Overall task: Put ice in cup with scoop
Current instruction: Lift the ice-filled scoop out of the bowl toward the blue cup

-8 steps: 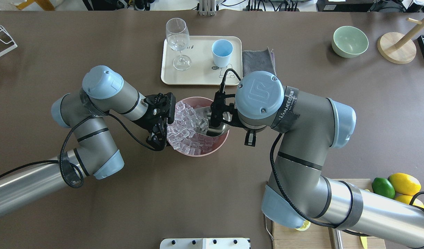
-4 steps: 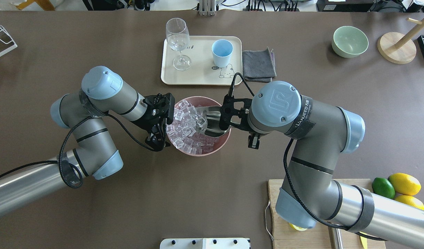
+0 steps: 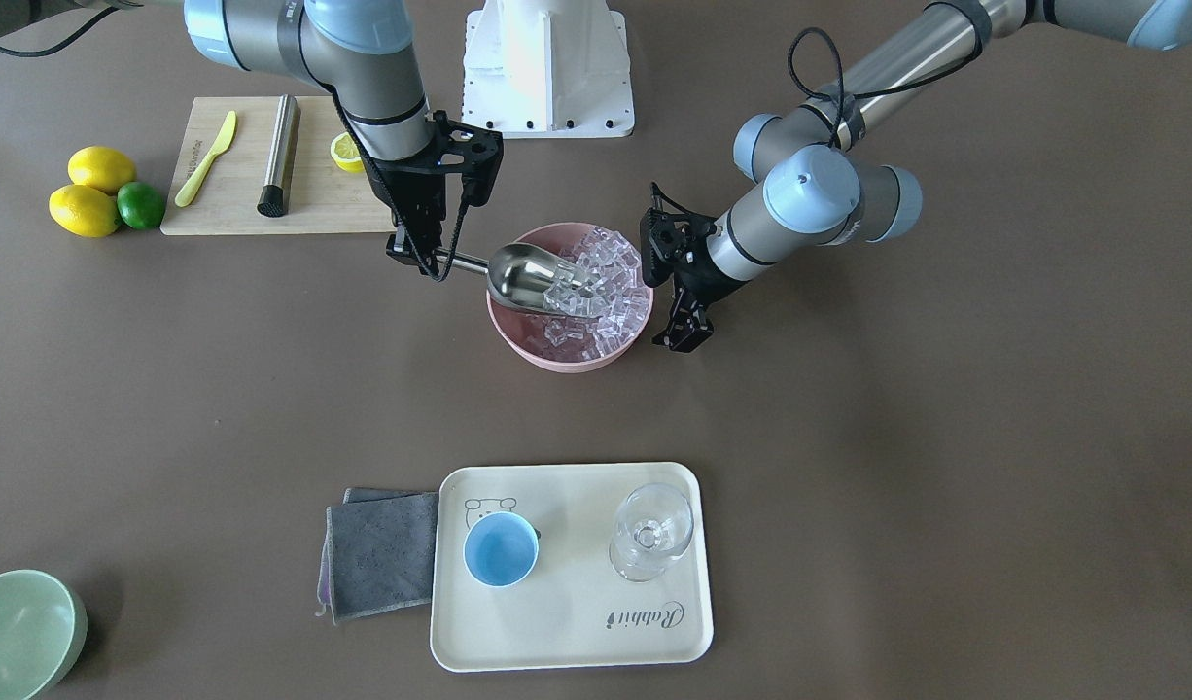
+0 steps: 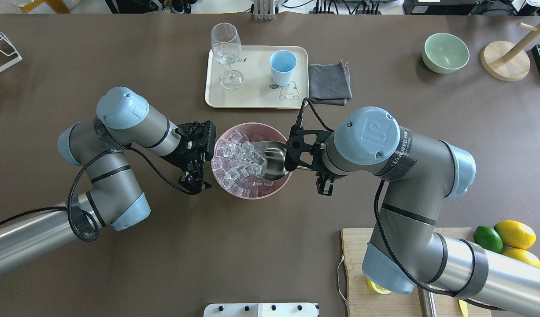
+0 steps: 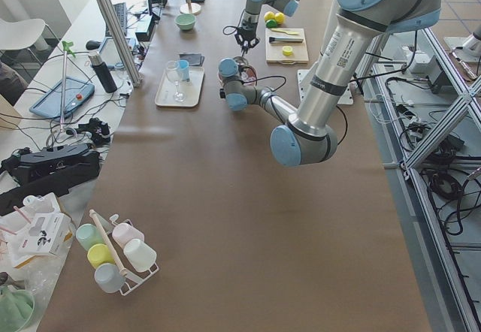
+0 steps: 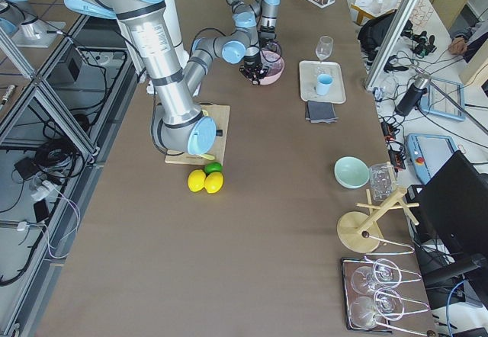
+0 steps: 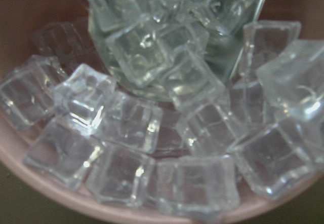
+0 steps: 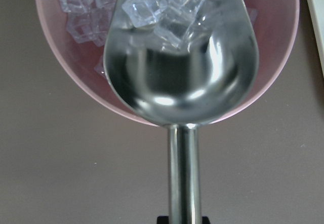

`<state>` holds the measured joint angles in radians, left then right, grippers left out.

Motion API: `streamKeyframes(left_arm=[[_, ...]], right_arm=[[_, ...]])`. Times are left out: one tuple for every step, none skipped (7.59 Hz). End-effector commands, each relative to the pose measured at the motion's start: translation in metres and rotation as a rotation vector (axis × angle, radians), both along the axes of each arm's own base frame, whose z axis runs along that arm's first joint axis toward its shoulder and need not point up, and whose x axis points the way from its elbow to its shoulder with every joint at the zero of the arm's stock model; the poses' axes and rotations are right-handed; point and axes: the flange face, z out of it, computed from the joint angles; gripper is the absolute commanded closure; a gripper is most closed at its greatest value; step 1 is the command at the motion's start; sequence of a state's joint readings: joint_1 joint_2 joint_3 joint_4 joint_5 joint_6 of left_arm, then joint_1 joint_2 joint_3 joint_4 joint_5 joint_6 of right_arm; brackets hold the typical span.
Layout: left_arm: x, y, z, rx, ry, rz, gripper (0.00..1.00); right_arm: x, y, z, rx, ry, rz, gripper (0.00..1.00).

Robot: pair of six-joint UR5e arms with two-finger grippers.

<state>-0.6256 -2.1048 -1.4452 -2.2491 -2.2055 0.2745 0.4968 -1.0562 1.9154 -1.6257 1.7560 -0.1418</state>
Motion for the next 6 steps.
streamKeyframes(left_arm=[[-0.005, 0.001, 0.011, 0.000, 0.003, 0.000, 0.01], [-0.006, 0.001, 0.012, 0.001, 0.002, -0.001, 0.01], [-0.009, -0.001, 0.013, -0.002, 0.001, -0.005, 0.01], [-0.018, 0.003, 0.026, -0.007, -0.003, -0.007, 0.01], [-0.021, 0.006, 0.033, -0.001, 0.005, -0.007, 0.01], [-0.022, 0.006, 0.033, -0.001, 0.005, -0.007, 0.01]], right_arm=[[0.009, 0.009, -0.001, -0.014, -0.030, -0.030, 1.00], [0.011, 0.011, 0.004, -0.006, -0.049, -0.030, 1.00], [0.013, 0.013, 0.011, -0.022, -0.080, -0.044, 1.00], [0.021, 0.009, 0.017, -0.030, -0.100, -0.030, 1.00], [0.027, 0.006, 0.022, -0.052, -0.125, -0.025, 1.00], [0.031, 0.002, 0.023, -0.064, -0.134, -0.010, 1.00]])
